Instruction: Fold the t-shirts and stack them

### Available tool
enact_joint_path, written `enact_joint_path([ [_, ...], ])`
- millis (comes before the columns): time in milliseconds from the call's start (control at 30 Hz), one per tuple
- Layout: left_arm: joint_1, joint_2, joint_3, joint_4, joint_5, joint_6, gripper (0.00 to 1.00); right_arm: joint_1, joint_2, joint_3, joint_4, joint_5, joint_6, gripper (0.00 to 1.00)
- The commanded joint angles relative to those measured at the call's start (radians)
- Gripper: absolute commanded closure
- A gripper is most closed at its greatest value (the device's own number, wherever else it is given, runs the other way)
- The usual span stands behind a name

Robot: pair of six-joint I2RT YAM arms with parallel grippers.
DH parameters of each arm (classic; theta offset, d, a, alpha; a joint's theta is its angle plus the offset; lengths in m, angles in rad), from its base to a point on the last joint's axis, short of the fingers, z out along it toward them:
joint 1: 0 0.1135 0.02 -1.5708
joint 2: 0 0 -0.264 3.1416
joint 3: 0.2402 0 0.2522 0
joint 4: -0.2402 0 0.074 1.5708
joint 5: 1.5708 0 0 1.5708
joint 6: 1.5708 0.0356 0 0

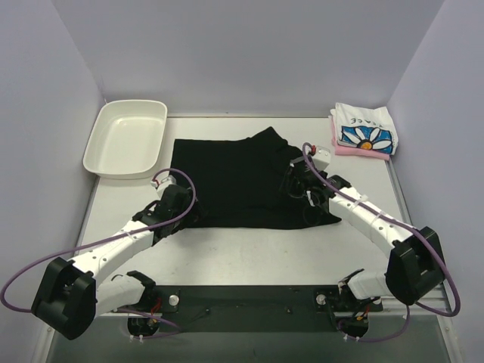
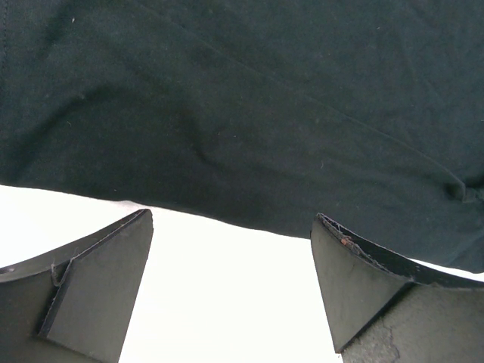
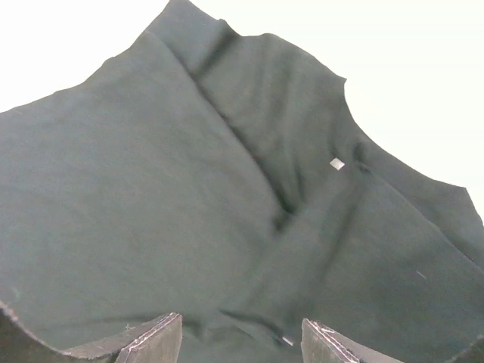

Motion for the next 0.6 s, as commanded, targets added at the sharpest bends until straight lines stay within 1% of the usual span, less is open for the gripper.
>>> enact_joint_path([
  [0, 0.0, 0.011, 0.011, 0.02, -0.001, 0.016, 0.05, 0.008, -0.034, -0.063, -0.108, 0.051, 0.009, 0.37],
  [167, -0.001, 0.013, 0.007, 0.026, 0.005, 0.012, 0.05, 0.009, -0.032, -0.094, -0.133, 0.057, 0.022, 0.37],
  [433, -0.001, 0.019, -0.001, 0.029, 0.0, 0.007, 0.05, 0.011, 0.017, -0.094, -0.16, 0.053, 0.034, 0.37],
  [567, 0.0, 0.027, 0.002, 0.032, -0.003, 0.006, 0.05, 0.009, 0.035, -0.103, -0.177, 0.074, 0.042, 0.37],
])
